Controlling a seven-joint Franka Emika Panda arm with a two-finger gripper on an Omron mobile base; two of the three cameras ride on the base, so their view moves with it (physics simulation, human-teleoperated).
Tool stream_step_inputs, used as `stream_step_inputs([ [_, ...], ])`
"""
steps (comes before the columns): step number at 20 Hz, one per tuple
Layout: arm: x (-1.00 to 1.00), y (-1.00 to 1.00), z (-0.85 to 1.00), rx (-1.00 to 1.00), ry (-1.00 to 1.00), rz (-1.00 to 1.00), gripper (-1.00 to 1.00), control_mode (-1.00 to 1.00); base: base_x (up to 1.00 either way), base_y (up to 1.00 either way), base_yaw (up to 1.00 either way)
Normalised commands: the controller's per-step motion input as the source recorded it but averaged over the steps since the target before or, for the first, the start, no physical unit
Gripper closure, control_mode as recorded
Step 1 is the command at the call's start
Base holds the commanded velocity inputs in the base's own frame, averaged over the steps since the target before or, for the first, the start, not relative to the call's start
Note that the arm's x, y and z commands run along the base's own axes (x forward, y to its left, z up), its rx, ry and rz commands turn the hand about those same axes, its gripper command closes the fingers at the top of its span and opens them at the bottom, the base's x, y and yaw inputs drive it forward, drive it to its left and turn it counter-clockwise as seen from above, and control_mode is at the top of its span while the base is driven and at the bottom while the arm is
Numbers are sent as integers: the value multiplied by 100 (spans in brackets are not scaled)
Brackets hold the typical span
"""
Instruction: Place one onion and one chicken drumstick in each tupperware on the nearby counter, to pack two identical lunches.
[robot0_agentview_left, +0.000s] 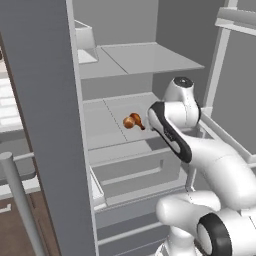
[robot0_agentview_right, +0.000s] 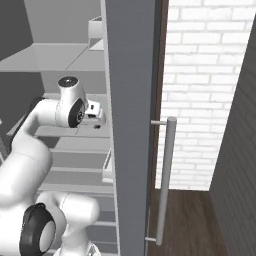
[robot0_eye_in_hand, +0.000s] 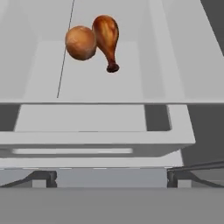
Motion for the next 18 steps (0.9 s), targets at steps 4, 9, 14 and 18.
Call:
stream_step_inputs([
  [4, 33, 4, -39, 0, -33, 6, -100, -100, 0, 0, 0],
  [9, 74, 8, -10, 0, -1, 0, -100, -100, 0, 0, 0],
  [14, 86, 0, -10, 0, 9, 2, -100, -100, 0, 0, 0],
  [18, 84, 1, -33, 1, 12, 3, -100, -100, 0, 0, 0],
])
